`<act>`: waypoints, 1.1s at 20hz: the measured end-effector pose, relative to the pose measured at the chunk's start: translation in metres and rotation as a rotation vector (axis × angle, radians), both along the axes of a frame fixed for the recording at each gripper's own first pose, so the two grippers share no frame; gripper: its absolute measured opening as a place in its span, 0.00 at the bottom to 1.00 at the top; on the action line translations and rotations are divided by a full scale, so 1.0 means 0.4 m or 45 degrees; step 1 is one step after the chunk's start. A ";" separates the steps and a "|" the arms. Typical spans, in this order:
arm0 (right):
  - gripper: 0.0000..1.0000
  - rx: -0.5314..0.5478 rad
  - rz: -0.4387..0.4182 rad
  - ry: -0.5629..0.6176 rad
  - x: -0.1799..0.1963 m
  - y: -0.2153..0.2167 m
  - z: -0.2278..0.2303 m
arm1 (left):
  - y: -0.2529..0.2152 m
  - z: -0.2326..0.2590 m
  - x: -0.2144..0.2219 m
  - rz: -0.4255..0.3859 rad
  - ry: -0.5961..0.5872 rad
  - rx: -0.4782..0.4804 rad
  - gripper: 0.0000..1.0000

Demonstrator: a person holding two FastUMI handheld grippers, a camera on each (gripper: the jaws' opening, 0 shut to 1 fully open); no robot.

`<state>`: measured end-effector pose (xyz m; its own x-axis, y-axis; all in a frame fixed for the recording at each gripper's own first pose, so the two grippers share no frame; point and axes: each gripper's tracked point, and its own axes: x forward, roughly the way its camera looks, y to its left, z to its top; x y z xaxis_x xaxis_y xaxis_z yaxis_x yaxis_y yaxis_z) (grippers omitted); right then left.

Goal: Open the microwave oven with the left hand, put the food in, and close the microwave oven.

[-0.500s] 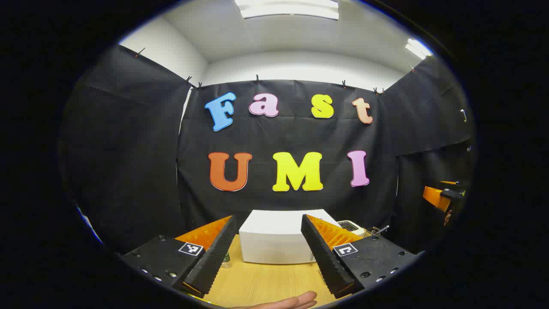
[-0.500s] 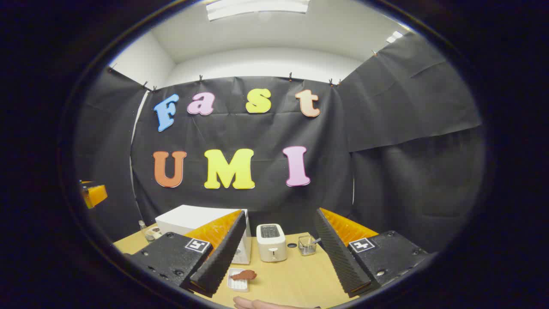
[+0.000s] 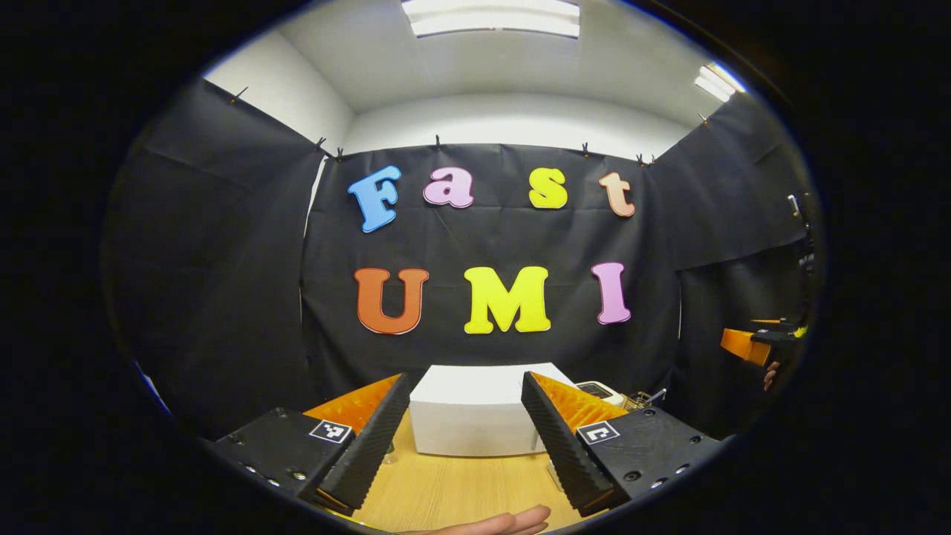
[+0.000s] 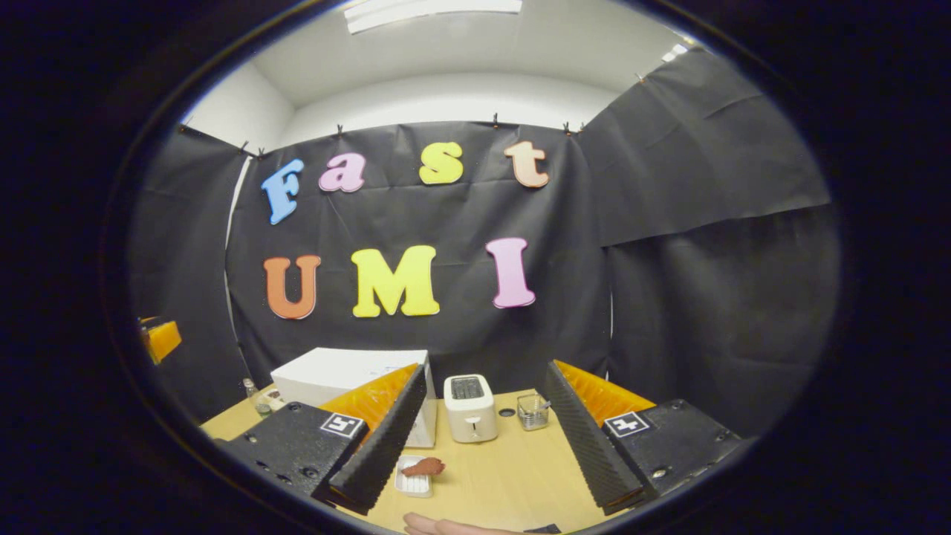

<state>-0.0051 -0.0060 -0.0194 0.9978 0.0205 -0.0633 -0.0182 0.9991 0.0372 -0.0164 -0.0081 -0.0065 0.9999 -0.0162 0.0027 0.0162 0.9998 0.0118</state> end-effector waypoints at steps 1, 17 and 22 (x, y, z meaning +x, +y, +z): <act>0.95 0.006 0.016 0.004 -0.007 0.007 -0.002 | -0.005 -0.008 -0.001 -0.005 0.015 -0.001 0.94; 1.00 -0.017 0.071 -0.047 -0.023 -0.004 0.017 | -0.091 -0.083 0.176 -0.068 0.048 -0.051 0.94; 1.00 -0.037 0.050 -0.096 -0.030 -0.028 0.035 | -0.131 -0.148 0.314 -0.057 0.046 -0.067 0.94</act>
